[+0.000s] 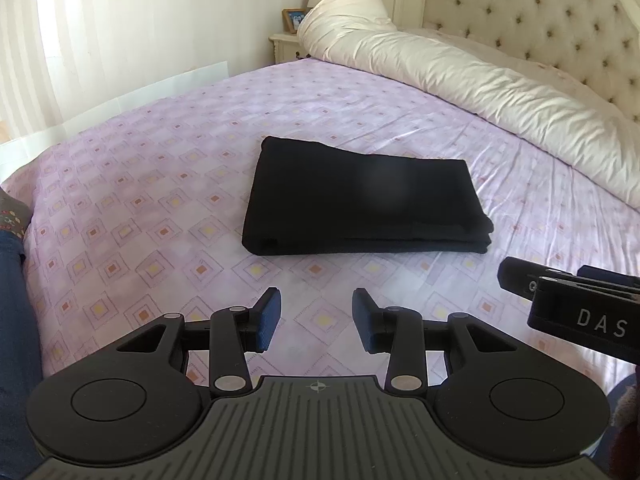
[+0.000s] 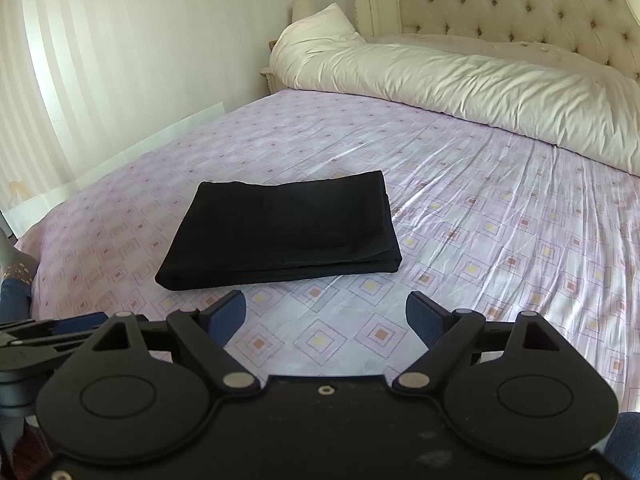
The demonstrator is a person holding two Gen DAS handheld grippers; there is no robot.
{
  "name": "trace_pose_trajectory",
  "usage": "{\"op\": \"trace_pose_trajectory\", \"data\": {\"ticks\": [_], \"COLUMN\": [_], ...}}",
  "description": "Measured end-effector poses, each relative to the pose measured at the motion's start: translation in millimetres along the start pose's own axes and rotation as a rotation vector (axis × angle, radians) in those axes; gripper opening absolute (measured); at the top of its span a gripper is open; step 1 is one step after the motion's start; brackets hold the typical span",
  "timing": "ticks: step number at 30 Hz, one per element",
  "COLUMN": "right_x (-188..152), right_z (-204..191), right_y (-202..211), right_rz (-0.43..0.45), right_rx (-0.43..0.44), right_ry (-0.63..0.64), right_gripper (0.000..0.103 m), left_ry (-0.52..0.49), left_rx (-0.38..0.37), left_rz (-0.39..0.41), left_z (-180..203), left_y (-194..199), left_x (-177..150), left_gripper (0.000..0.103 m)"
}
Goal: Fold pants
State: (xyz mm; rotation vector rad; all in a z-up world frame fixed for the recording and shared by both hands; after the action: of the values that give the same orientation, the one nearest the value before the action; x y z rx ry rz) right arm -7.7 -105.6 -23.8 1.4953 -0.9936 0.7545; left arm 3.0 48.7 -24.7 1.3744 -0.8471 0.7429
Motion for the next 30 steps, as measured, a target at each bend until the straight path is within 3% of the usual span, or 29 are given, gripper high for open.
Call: {"op": "trace_pose_trajectory", "data": {"ticks": [30], "right_x": [-1.0], "right_z": [1.6], "right_y": [1.8], "right_rz": [0.016], "right_rx": [-0.009], "right_ry": [-0.015], "right_gripper": [0.092], "left_ry": [-0.026], "left_rx": [-0.065], "left_rz": [-0.002], "left_z": [12.0], "left_y": [0.0], "left_x": [-4.1], "left_gripper": [0.038]}}
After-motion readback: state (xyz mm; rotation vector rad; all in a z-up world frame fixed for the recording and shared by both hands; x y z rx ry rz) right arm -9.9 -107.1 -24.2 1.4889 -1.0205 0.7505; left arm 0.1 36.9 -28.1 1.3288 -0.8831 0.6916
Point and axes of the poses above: each gripper's, at about its wrist camera, not at the fingertips, and y roughly against the way its jaws point, z to its right, x to its top, the point moved 4 cm from there along -y, roughly the way its jaws point, and after that the axes turned 14 degrees about z, right-handed, at the moved point
